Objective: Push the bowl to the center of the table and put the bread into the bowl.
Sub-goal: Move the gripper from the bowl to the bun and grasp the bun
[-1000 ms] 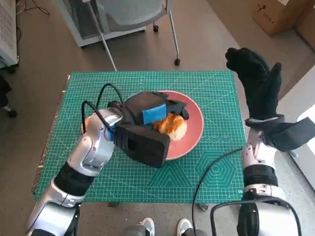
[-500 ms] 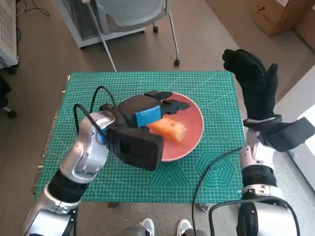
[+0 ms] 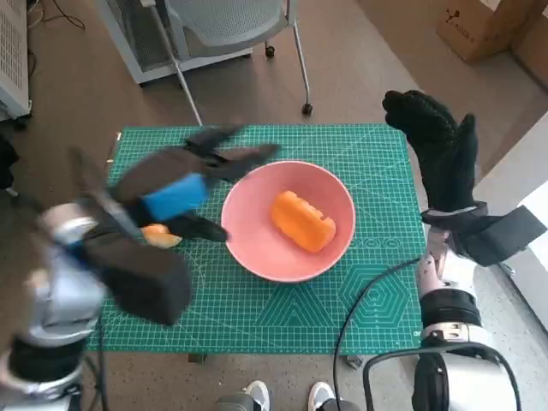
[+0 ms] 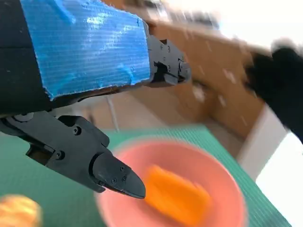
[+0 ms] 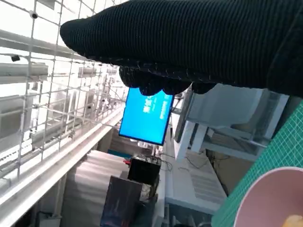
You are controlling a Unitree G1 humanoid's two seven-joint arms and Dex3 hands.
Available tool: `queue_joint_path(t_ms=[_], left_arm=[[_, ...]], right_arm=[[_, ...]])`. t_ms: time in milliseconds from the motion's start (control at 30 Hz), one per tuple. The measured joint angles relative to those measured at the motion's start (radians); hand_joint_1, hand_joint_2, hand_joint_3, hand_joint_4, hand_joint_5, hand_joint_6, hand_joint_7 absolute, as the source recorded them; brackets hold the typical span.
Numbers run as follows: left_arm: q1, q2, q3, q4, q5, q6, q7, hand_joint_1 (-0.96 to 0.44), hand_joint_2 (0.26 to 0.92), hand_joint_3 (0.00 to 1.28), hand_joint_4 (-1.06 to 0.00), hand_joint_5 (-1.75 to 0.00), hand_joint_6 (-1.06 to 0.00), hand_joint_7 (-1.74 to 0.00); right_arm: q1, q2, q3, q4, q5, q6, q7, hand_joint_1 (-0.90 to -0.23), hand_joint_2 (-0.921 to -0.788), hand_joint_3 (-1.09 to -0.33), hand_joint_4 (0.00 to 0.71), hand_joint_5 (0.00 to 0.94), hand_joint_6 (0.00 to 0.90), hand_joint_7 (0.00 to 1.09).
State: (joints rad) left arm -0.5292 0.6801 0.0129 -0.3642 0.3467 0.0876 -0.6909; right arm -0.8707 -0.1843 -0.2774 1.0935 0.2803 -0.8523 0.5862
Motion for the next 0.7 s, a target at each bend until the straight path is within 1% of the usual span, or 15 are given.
queue_joint_path(t_ms=[33,133,267,367,500,700], left_arm=[[0.01,0.012,0.02,-0.015,-0.002,0.004,0.0,-0.28,0.703,0.0,-0.04,-0.01,-0.31,-0.04],[0.044,0.045,0.064,-0.045,-0.001,0.017,0.001,-0.18,0.681,0.0,-0.06,-0.01,-0.32,-0.03],[0.086,0.083,0.092,-0.056,0.011,0.041,0.002,-0.12,0.675,0.0,-0.06,-0.01,-0.32,-0.02],[0.126,0.114,0.104,-0.059,0.037,0.063,0.0,-0.1,0.673,0.0,-0.07,-0.01,-0.31,-0.02],[0.17,0.144,0.107,-0.065,0.069,0.08,-0.001,-0.12,0.674,0.0,-0.07,-0.01,-0.31,-0.01],[0.216,0.156,0.096,-0.063,0.103,0.105,-0.001,-0.14,0.68,0.0,-0.07,0.0,-0.3,-0.01]], right_arm=[[0.0,-0.001,-0.001,0.003,0.0,0.001,0.0,-0.649,-0.921,-0.709,0.167,0.001,0.294,0.0],[-0.001,-0.002,-0.001,0.01,-0.001,0.003,0.0,-0.652,-0.921,-0.71,0.176,0.005,0.301,0.0],[-0.001,-0.003,-0.002,0.019,-0.001,0.008,0.0,-0.657,-0.921,-0.711,0.179,0.005,0.305,0.01],[-0.003,-0.003,-0.002,0.023,-0.001,0.012,0.0,-0.665,-0.921,-0.711,0.18,0.005,0.307,0.01],[-0.006,-0.003,-0.002,0.026,-0.005,0.015,-0.002,-0.673,-0.921,-0.71,0.183,0.005,0.309,0.01],[-0.016,-0.002,0.0,0.027,-0.009,0.022,-0.007,-0.673,-0.921,-0.706,0.184,0.004,0.312,0.01]])
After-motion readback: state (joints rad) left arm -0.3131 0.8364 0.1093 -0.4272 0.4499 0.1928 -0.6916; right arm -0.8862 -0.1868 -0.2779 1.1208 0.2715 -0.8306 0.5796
